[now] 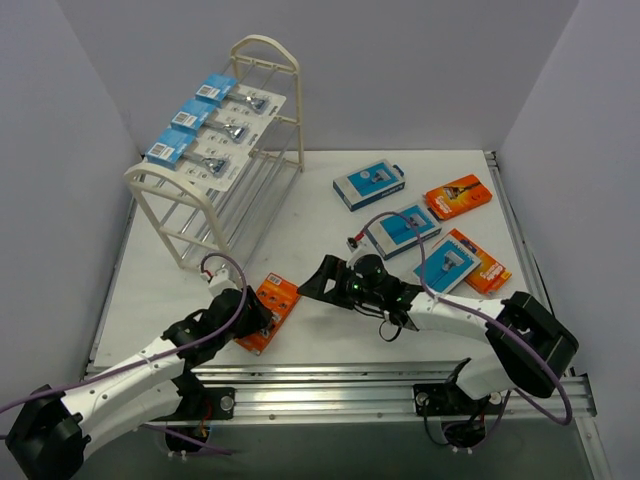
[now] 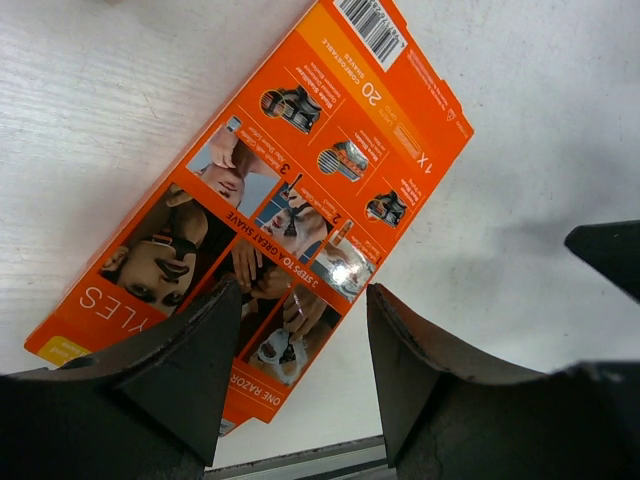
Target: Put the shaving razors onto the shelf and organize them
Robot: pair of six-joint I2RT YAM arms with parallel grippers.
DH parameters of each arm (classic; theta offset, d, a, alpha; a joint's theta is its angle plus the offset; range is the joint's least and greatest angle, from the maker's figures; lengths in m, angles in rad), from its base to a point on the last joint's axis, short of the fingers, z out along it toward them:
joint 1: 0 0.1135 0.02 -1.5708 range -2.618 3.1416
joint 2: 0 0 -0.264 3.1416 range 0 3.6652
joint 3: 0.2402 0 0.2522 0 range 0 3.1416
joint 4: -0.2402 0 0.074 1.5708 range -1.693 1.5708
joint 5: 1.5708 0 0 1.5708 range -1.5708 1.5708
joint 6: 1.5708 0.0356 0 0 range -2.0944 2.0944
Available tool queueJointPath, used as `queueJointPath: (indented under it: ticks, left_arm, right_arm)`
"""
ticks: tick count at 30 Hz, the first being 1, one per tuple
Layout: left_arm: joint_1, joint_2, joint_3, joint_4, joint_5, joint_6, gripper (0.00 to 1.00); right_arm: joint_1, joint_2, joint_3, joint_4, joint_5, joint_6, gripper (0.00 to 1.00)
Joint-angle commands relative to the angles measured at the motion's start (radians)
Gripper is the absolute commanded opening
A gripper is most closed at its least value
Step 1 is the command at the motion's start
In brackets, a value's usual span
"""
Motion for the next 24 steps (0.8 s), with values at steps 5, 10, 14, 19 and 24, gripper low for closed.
queueJointPath:
  ticks: [5,10,14,19,24]
  left_arm:
    - [-0.016,-0.048,0.110,-0.155,-0.093,0.134,0.65]
    - [-0.015,-0.035,0.124,-0.164,-0.137,0.171,0.65]
    - [-0.015,-0.007,0.132,-0.164,-0.194,0.168,0.66]
    - [-0.018,0.008,0.104,-0.075,-0.234,0.198,0.67]
    - [-0.018,-0.015,0.061,-0.003,-0.300,0.201,0.67]
  right_arm:
    - [0.018,-0.082,-0.119,0.035,0.029,0.021,0.85]
    - [0.017,-0.110,-0.175,0.057,0.026,0.022,0.87]
    - [0.015,-0.110,-0.203,0.085,0.022,0.028,0.87]
    - [0.006,-0.086,-0.220,0.124,-0.003,0.027,0.88]
    - [-0.008,-0.063,-0.226,0.141,-0.023,0.019,0.88]
